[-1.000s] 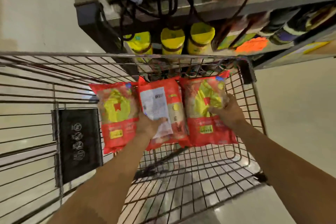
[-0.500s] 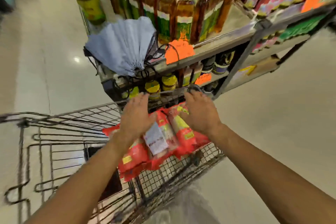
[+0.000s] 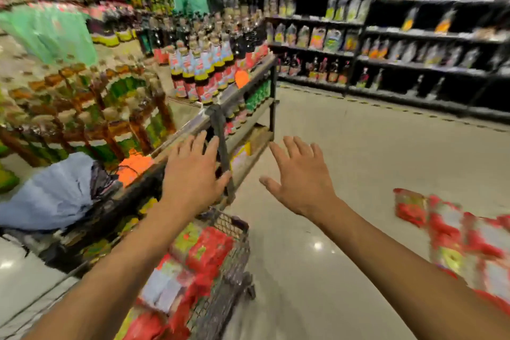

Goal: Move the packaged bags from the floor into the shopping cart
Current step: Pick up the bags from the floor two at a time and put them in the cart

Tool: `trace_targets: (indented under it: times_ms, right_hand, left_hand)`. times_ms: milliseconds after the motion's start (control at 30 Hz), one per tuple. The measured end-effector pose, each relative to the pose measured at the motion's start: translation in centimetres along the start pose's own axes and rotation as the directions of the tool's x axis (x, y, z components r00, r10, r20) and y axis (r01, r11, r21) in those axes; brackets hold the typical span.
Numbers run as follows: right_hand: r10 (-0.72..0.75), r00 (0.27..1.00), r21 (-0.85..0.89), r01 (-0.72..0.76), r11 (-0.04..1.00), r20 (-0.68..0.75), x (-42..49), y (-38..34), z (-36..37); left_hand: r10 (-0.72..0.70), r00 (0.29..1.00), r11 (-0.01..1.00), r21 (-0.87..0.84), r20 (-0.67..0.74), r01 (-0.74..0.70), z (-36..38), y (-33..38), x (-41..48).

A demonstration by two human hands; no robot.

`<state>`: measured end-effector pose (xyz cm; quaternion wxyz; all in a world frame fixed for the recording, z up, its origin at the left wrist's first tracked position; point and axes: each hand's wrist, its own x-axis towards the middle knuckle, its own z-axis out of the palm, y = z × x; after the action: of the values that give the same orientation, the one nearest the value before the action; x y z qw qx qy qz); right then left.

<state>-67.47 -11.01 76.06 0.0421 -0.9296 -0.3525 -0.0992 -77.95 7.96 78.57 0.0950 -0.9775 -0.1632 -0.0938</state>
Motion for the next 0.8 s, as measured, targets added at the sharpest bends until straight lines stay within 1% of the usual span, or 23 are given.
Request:
trace_targets:
  times_ms: [100,200,333,433,600,700,800]
  right_hand:
    - [0.161,0.986,-0.004,-0.162,0.987,-0.031,-2.7,8.1,-1.3]
    - [0.317,0.947,0.004,-0.317,0.948,-0.05,-5.8,16.5,-1.8]
    - [0.508,0.861,-0.014,-0.508,0.861,-0.018,-10.5,28.7,-1.2]
    - [0.637,0.771,-0.049,-0.636,0.77,0.013,-14.0,37.8,-0.4]
    - [0.763,0.646,-0.082,-0.76,0.645,0.02,-18.5,49.6,0.0]
    - [0.806,0.591,-0.085,-0.802,0.591,0.026,-19.2,54.7,1.1]
    - [0.828,0.559,-0.079,-0.824,0.561,0.048,-17.9,59.2,3.1]
  left_hand:
    - [0.149,0.986,0.988,-0.016,-0.07,-0.15,-2.0,8.4,4.0]
    - [0.287,0.955,0.957,-0.03,-0.072,-0.289,-2.8,18.2,7.5]
    - [0.451,0.89,0.889,-0.05,-0.068,-0.455,-2.7,32.6,11.5]
    - [0.543,0.836,0.834,-0.073,-0.073,-0.548,-2.6,42.8,14.1]
    - [0.661,0.747,0.737,-0.128,-0.067,-0.663,-1.8,56.2,17.7]
    - [0.706,0.706,0.693,-0.155,-0.052,-0.704,-0.4,61.8,20.1]
    - [0.741,0.671,0.656,-0.184,-0.028,-0.732,2.0,66.2,23.9]
